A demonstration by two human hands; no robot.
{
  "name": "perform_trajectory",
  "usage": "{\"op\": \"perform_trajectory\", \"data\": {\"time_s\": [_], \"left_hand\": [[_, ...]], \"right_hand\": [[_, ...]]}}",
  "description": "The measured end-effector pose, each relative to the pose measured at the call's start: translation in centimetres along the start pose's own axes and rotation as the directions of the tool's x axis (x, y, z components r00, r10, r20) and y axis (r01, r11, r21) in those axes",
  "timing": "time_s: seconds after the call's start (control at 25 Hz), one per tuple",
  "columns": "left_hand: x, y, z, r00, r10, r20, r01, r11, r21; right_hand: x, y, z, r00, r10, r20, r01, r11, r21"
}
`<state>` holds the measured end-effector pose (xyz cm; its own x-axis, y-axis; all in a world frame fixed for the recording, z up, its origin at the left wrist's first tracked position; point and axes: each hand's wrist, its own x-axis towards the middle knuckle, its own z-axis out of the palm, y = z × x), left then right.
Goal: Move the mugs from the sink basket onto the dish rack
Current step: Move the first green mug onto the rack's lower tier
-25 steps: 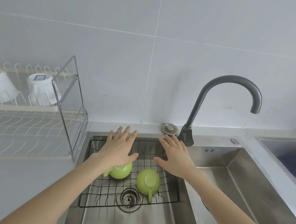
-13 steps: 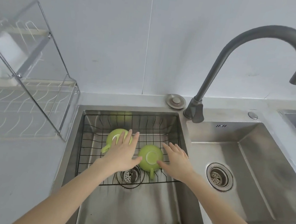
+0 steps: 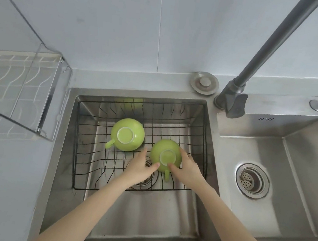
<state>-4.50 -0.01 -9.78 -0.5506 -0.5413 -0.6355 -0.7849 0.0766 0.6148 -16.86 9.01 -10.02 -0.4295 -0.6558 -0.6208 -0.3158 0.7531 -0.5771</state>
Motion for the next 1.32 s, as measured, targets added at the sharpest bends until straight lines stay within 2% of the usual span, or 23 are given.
{"op": "perform_trajectory", "data": {"time_s": [0.12,0.24,0.52,0.64,0.92,1.12,1.32], "left_hand": [[1.7,-1.0,0.9,0.993,-0.117,-0.007,0.115,0.980,-0.163],[2.8,-1.4,1.5,0.985,-0.173,-0.016,0.166,0.960,-0.224],[4.2,-0.4,2.4,0.987,-0.158,-0.008,0.145,0.928,-0.343],[4.3,0.0,2.4,0.981,-0.194,-0.029,0.167,0.904,-0.393],[3.3,-0.4,1.8,0.972,-0.235,-0.024,0.190,0.837,-0.513],[1.1,-0.5,0.8,0.978,-0.202,-0.055,0.143,0.839,-0.525],[-2.6,-0.2,-0.8,0.995,-0.068,-0.076,0.026,0.889,-0.457]], "right_hand": [[1.6,0.6,0.7,0.999,0.054,0.002,-0.054,0.996,0.074],[2.9,1.0,1.2,0.996,0.091,-0.014,-0.089,0.989,0.121],[4.7,1.5,1.9,0.992,0.122,-0.043,-0.110,0.972,0.208],[4.7,1.6,2.1,0.989,0.132,-0.059,-0.113,0.960,0.257],[3.6,0.2,1.5,0.988,0.105,-0.111,-0.075,0.966,0.246],[1.3,-1.4,0.9,0.985,0.078,-0.151,-0.038,0.967,0.252],[-2.1,-2.6,0.5,0.982,0.046,-0.184,0.003,0.966,0.260]]}}
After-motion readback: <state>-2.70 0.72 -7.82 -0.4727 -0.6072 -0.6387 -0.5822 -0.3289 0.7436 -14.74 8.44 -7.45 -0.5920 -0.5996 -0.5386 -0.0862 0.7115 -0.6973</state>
